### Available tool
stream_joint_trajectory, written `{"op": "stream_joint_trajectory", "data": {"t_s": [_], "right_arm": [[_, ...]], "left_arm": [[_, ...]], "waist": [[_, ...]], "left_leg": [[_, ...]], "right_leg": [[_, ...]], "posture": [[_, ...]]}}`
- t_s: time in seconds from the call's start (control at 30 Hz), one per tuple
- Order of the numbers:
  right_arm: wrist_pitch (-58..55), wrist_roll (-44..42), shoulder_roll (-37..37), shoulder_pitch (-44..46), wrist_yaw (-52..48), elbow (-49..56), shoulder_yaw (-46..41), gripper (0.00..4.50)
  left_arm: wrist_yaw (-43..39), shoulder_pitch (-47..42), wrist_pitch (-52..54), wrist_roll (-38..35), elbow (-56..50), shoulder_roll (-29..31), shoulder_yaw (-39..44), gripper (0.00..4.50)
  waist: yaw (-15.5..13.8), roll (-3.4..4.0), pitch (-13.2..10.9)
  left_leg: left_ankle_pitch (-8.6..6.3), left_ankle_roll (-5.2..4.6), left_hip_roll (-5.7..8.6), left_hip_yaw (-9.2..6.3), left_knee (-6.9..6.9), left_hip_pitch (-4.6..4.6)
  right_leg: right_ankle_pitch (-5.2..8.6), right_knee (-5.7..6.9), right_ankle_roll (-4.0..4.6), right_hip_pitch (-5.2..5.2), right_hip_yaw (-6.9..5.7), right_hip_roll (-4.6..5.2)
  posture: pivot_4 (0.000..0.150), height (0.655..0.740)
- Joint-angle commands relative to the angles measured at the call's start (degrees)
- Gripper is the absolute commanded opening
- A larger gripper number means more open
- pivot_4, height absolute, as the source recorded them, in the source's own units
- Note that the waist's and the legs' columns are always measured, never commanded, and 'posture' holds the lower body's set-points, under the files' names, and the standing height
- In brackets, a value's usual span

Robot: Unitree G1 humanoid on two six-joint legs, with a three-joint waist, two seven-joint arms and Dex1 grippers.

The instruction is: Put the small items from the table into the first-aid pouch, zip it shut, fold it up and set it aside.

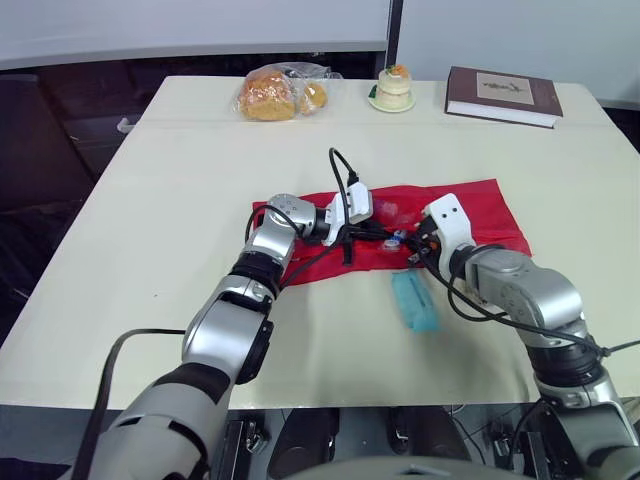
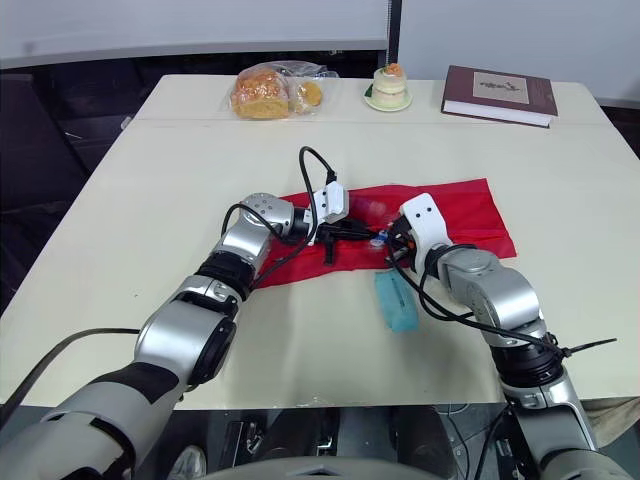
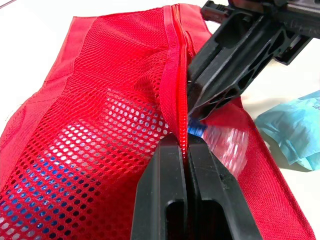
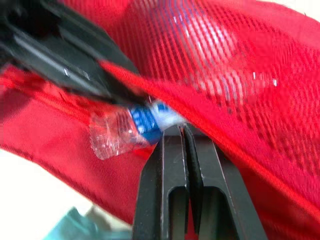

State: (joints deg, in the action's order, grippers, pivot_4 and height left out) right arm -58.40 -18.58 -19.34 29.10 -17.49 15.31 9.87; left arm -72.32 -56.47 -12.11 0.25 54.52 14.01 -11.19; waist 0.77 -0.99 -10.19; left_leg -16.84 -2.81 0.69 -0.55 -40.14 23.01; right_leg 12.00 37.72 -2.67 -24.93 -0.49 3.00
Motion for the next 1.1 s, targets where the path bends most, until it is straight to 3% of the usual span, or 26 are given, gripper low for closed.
{"op": "stream_joint_trajectory", "data": {"t_s": [0.03, 0.67, 1.1], "right_arm": [[2.4, 1.1, 1.4, 2.3, -0.4, -0.5, 0.9, 0.11], [13.3, 7.6, 9.5, 3.4, 0.7, -11.0, 1.2, 0.11], [11.3, -1.4, -5.3, -12.6, -11.9, 15.2, -6.9, 0.11]], "left_arm": [[-0.7, -1.1, -0.8, -1.1, -2.3, -0.6, 0.6, 0.0], [-1.3, -0.6, -0.6, -1.5, -3.0, -0.8, 0.4, 0.0], [1.9, -1.9, -2.1, -0.8, 0.0, -0.3, 1.3, 0.0]], "waist": [[0.0, 0.0, 0.0], [0.1, 0.0, 0.0], [-0.1, 0.0, 0.0]], "left_leg": [[0.0, 0.0, 0.0, 0.0, 0.0, 0.0], [0.01, 0.02, 0.0, 0.04, -0.01, -0.05], [0.01, 0.01, 0.03, -0.02, -0.02, -0.02]], "right_leg": [[0.0, 0.0, 0.0, 0.0, 0.0, 0.0], [0.0, 0.1, 0.01, -0.01, 0.04, -0.01], [0.0, 0.05, 0.0, 0.01, 0.01, 0.0]], "posture": [[0.15, 0.7289], [0.15, 0.7289], [0.15, 0.7289]]}}
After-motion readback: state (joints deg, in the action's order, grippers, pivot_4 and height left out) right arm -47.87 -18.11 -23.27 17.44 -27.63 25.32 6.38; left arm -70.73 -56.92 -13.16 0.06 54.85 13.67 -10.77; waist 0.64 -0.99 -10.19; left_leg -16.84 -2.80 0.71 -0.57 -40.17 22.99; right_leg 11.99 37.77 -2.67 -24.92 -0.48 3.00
